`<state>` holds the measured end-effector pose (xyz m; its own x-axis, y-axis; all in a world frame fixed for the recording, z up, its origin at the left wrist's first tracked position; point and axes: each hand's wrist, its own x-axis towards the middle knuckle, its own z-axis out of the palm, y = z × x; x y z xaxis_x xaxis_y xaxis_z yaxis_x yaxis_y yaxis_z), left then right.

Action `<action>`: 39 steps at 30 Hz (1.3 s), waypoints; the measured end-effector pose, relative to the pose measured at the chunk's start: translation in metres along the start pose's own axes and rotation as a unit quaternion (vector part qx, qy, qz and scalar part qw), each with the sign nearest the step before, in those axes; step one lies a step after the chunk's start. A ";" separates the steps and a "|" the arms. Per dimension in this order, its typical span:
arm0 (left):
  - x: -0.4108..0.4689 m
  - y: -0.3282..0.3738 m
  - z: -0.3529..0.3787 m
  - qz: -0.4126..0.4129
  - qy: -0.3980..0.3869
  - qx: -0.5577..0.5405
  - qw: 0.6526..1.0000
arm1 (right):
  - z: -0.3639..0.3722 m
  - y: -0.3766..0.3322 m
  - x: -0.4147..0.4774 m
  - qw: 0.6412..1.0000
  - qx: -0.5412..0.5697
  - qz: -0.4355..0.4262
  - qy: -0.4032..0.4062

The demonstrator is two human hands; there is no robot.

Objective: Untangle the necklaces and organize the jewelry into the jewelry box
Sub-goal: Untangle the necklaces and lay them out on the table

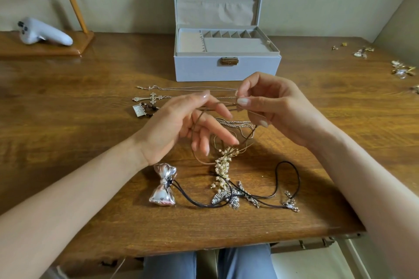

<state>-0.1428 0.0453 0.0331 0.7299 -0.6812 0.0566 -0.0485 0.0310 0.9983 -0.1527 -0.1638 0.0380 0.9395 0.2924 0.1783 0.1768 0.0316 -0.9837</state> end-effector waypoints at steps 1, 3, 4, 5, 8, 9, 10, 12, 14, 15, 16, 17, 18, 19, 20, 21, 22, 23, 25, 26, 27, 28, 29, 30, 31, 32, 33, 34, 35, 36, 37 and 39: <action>0.000 0.001 -0.001 0.013 0.015 -0.014 1.000 | 0.000 0.000 -0.001 1.000 -0.012 0.009 -0.006; 0.000 0.002 -0.003 0.039 0.035 -0.046 0.998 | 0.000 -0.002 -0.002 0.997 -0.066 0.028 -0.020; -0.001 0.003 -0.004 0.051 0.038 -0.054 0.997 | 0.000 -0.003 -0.003 0.993 -0.104 0.037 -0.035; -0.001 0.004 -0.005 0.061 0.037 -0.060 0.996 | 0.001 -0.003 -0.004 0.988 -0.140 0.042 -0.055; -0.003 0.006 -0.008 0.076 0.024 -0.081 0.993 | 0.005 0.000 -0.004 0.981 -0.191 0.002 -0.038; -0.002 0.006 -0.008 0.079 0.022 -0.082 0.993 | 0.005 0.000 -0.004 0.977 -0.212 -0.039 -0.007; -0.002 0.006 -0.008 0.082 0.022 -0.079 0.993 | 0.005 0.000 -0.004 0.966 -0.244 -0.081 0.006; -0.001 0.003 -0.007 0.083 0.031 -0.072 0.993 | 0.004 -0.001 -0.005 0.940 -0.311 -0.126 -0.067; 0.000 0.000 -0.007 0.075 0.048 -0.067 0.994 | 0.008 0.002 -0.008 0.903 -0.377 -0.101 -0.182; 0.001 -0.001 -0.007 0.071 0.056 -0.064 0.994 | 0.012 0.005 -0.008 0.878 -0.416 -0.086 -0.219; 0.001 -0.002 -0.007 0.067 0.062 -0.061 0.994 | 0.016 0.008 -0.007 0.859 -0.444 -0.078 -0.242; 0.001 -0.003 -0.007 0.063 0.067 -0.060 0.994 | 0.020 0.011 -0.007 0.853 -0.451 -0.078 -0.251; 0.002 -0.003 -0.007 0.059 0.072 -0.057 0.994 | 0.023 0.012 -0.007 0.856 -0.445 -0.083 -0.250; 0.002 -0.003 -0.006 0.056 0.077 -0.053 0.994 | 0.024 0.011 -0.007 0.864 -0.434 -0.089 -0.241; 0.002 -0.003 -0.006 0.053 0.081 -0.047 0.994 | 0.024 0.010 -0.007 0.876 -0.416 -0.093 -0.227; 0.002 -0.003 -0.005 0.047 0.086 -0.041 0.994 | 0.023 0.009 -0.007 0.893 -0.386 -0.096 -0.209; 0.003 -0.002 -0.004 0.039 0.090 -0.039 0.994 | 0.022 0.008 -0.007 0.915 -0.345 -0.100 -0.185; 0.003 -0.003 -0.003 0.032 0.093 -0.044 0.994 | 0.022 0.007 -0.007 0.936 -0.297 -0.104 -0.160; 0.003 -0.003 -0.002 0.024 0.099 -0.055 0.993 | 0.021 0.005 -0.007 0.973 -0.184 -0.100 -0.101; 0.004 -0.003 -0.001 0.020 0.100 -0.060 0.993 | 0.019 0.005 -0.006 0.985 -0.122 -0.096 -0.071; 0.004 -0.003 0.000 0.015 0.098 -0.065 0.993 | 0.018 0.005 -0.005 0.992 -0.071 -0.095 -0.043; 0.004 -0.003 0.001 0.012 0.094 -0.070 0.993 | 0.016 0.006 -0.004 0.994 -0.036 -0.099 -0.019; 0.004 -0.003 0.001 0.010 0.091 -0.074 0.993 | 0.013 0.006 -0.003 0.994 -0.009 -0.105 -0.005; 0.004 -0.003 0.001 0.010 0.089 -0.076 0.993 | 0.010 0.006 -0.002 0.994 0.019 -0.109 0.002; 0.004 -0.003 0.001 0.009 0.089 -0.076 0.993 | 0.008 0.005 -0.001 0.993 0.050 -0.109 0.003; 0.004 -0.004 0.001 0.009 0.089 -0.076 0.993 | 0.005 0.004 0.000 0.991 0.081 -0.106 0.001; 0.003 -0.004 0.000 0.010 0.092 -0.073 0.993 | 0.003 0.003 0.000 0.989 0.106 -0.101 -0.010; 0.003 -0.005 0.000 0.014 0.096 -0.067 0.993 | 0.000 0.002 0.000 0.987 0.123 -0.095 -0.032; 0.003 -0.005 -0.001 0.021 0.099 -0.055 0.993 | -0.003 0.000 -0.001 0.986 0.125 -0.087 -0.066; 0.003 -0.005 -0.001 0.031 0.102 -0.037 0.994 | -0.005 -0.002 -0.003 0.985 0.110 -0.076 -0.112; 0.003 -0.004 -0.001 0.042 0.104 -0.019 0.994 | -0.005 -0.005 -0.005 0.982 0.082 -0.056 -0.161; 0.002 -0.002 -0.002 0.058 0.109 0.007 0.992 | -0.006 -0.006 -0.009 0.970 0.003 -0.004 -0.241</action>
<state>-0.1403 0.0456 0.0311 0.8489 -0.4994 0.1732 -0.1485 0.0891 0.9849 -0.1600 -0.1725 0.0421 0.6913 0.7055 0.1560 0.1800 0.0409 -0.9828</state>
